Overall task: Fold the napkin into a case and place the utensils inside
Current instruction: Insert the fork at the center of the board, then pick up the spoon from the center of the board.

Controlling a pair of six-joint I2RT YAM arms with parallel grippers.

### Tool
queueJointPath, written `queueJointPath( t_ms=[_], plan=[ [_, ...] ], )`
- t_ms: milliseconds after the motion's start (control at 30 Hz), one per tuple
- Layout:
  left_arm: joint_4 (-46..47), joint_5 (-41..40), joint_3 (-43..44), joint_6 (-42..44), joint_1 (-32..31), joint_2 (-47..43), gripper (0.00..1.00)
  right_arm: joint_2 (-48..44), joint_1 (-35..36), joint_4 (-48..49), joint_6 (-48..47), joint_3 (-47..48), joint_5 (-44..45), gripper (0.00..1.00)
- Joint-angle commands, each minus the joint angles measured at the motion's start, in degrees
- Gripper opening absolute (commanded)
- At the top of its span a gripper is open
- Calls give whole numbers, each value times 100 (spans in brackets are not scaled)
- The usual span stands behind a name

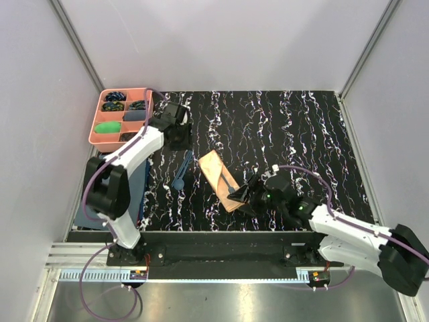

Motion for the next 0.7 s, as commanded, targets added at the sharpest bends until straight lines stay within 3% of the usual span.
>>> queueJointPath(
  t_ms=[0, 200, 433, 667],
  plan=[
    [-724, -87, 546, 937, 70, 836, 49, -427, -20, -672, -2161, 368, -150, 80],
    [-848, -377, 671, 1606, 62, 1349, 38, -1042, -73, -1024, -2737, 440, 61, 86],
    [-682, -737, -83, 1378, -245, 875, 34, -1614, -152, -1051, -2781, 176, 149, 89],
    [-444, -852, -419, 1210, -466, 760, 29, -1509, -204, -1033, -2842, 255, 149, 90]
  ],
)
